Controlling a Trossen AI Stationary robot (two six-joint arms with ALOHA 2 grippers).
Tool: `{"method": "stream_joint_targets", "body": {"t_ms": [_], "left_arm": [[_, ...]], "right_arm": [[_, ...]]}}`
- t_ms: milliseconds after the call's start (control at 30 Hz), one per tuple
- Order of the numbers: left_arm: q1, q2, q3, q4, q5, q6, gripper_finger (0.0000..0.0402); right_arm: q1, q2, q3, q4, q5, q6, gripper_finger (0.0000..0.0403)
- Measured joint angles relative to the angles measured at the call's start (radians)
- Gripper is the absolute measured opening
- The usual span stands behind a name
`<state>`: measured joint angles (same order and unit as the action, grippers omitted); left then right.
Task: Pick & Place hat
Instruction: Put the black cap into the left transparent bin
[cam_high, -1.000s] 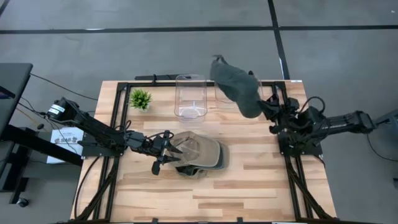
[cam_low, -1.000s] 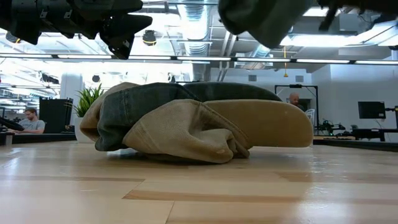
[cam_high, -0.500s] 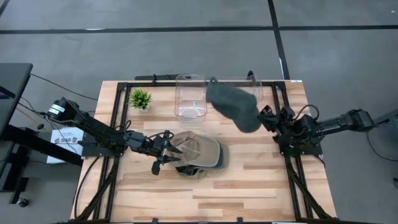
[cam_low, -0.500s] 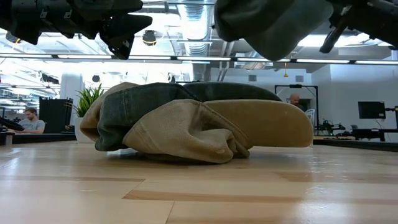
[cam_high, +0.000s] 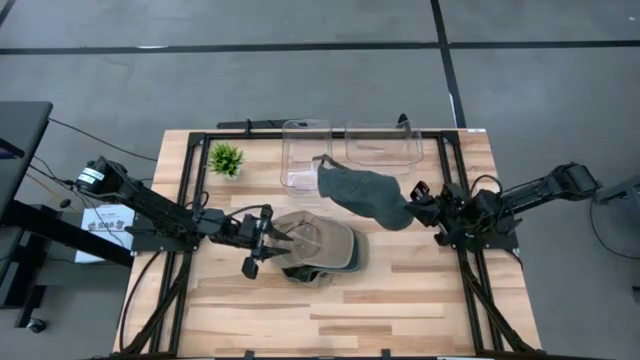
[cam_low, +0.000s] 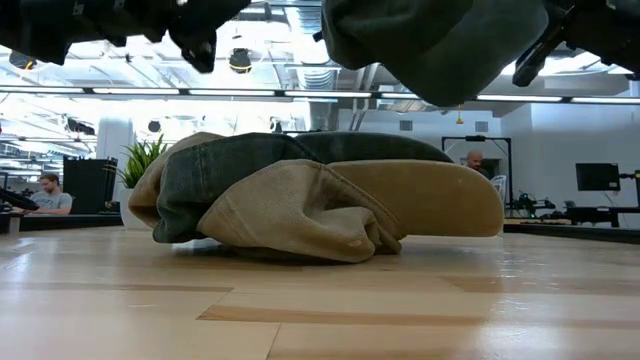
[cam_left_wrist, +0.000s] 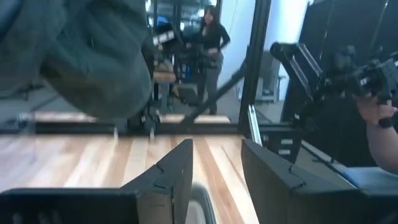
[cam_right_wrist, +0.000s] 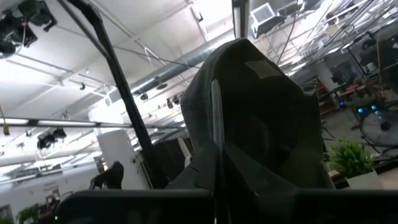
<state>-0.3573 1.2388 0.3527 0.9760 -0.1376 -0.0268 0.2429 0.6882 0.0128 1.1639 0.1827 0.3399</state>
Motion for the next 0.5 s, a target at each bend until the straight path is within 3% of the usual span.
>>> {"method": "stream_joint_targets", "body": {"t_ms": [233,500], "left_arm": [[0.0,0.037,0.047,0.04,0.0,0.049,0.0134],[0.0,0.262,0.203,0.035,-0.038,0.099,0.0134]], "right_arm": [[0.015,0.112,0.0,0.105,-0.001,-0.031,0.0004],[0.067,0.231,0.001,0.259,-0.002,-0.081,0.0004]]}}
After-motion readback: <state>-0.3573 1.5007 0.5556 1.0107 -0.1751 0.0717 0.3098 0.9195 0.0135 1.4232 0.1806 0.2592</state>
